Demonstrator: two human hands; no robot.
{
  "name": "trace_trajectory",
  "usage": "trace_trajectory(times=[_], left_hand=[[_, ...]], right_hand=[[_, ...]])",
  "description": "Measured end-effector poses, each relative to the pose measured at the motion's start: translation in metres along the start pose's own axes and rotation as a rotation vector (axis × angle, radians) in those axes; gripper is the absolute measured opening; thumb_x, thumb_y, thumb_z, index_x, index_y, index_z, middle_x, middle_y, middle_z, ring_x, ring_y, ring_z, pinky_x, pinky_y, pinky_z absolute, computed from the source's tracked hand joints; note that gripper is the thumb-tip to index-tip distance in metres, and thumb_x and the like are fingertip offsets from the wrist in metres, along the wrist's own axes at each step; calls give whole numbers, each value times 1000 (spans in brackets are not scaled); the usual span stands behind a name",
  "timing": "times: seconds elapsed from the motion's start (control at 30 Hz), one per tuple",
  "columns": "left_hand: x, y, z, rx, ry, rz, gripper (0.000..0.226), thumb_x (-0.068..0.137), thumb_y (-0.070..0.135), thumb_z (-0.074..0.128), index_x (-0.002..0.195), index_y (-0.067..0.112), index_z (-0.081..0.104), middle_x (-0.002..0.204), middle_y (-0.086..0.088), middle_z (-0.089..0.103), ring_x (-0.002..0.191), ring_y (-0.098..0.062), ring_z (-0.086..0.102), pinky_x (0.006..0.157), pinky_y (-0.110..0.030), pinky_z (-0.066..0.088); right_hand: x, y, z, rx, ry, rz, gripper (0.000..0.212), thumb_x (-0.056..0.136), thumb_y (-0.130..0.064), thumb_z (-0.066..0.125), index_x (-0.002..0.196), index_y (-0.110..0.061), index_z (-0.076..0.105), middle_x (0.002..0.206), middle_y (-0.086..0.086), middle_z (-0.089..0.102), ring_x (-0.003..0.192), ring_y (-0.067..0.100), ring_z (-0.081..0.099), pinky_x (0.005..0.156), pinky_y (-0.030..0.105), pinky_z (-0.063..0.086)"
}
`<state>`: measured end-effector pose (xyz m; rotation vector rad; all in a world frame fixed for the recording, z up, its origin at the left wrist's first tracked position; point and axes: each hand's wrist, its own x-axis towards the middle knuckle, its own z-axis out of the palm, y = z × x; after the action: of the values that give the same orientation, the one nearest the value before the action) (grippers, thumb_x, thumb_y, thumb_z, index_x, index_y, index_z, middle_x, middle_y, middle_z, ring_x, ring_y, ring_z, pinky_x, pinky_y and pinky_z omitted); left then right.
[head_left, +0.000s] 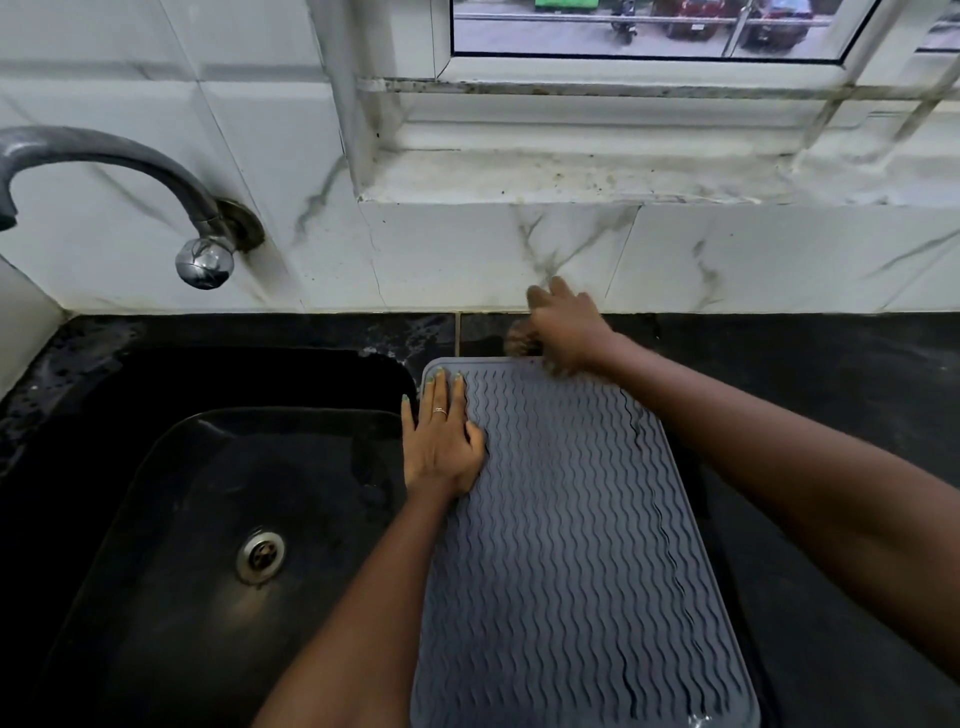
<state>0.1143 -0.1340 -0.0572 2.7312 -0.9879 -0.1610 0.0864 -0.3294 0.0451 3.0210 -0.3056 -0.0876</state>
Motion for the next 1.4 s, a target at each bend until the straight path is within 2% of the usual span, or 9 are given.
trace_trajectory(times=[0.27,0.4,0.53,0.67,0.8,0.97,1.1,1.2,1.4], left_hand=[[-1,0,-3,-17,-2,-53,64,97,40,26,153,11,12,162,-6,10,150,-18,4,122,-45,0],[1,0,-2,-41,-9,-47,68,96,40,32,154,15,6,163,-3,3,150,-15,0,121,-48,-2],[0,0,-2,-65,-9,-51,68,96,39,33,154,16,6,163,-1,2,150,-13,0,121,-49,-2],[-1,1,-1,-72,-9,-50,68,96,38,32,154,16,6,163,-1,2,150,-14,1,121,-49,-2],[0,-1,0,-62,-4,-41,68,96,38,33,154,15,6,163,-2,2,150,-14,1,121,-48,-3],[7,-1,-10,-212,104,-20,54,96,30,41,146,9,36,153,-10,35,141,-22,33,118,-37,20],[29,-6,-35,-41,163,-1,38,100,27,34,114,8,65,115,-13,64,100,-30,61,84,-38,45],[46,-10,-48,16,40,-67,31,98,24,42,115,13,66,115,-13,63,103,-33,61,79,-40,50],[58,-9,-50,79,6,-102,25,94,18,54,114,16,69,115,-12,67,106,-34,62,83,-40,53]], right_hand=[[34,-91,31,17,-110,-61,37,91,-8,50,127,-14,56,141,12,36,136,38,22,99,57,35],[14,-49,37,-116,-46,-110,35,88,-7,54,122,-11,60,142,10,38,135,37,24,97,56,38],[-22,24,38,-254,-87,-249,40,88,-23,59,126,-31,56,142,6,38,130,35,28,96,52,38],[-65,97,32,-474,-237,-143,50,90,-37,54,138,-39,41,143,3,33,130,32,26,93,46,41],[-74,110,22,-553,-339,-96,40,89,-32,57,129,-35,51,143,1,34,131,31,25,94,45,40],[-37,63,1,-25,-40,18,24,83,-26,63,105,-17,64,114,8,52,111,29,40,86,42,43],[-2,-15,9,436,14,124,41,85,-25,63,125,-28,57,125,9,49,115,30,38,97,47,37],[4,-70,35,368,-182,123,55,87,-20,60,138,-31,43,148,8,31,132,38,23,107,59,26],[-47,-105,61,240,47,173,44,93,-13,48,136,-19,42,143,9,39,128,34,32,101,57,31]])
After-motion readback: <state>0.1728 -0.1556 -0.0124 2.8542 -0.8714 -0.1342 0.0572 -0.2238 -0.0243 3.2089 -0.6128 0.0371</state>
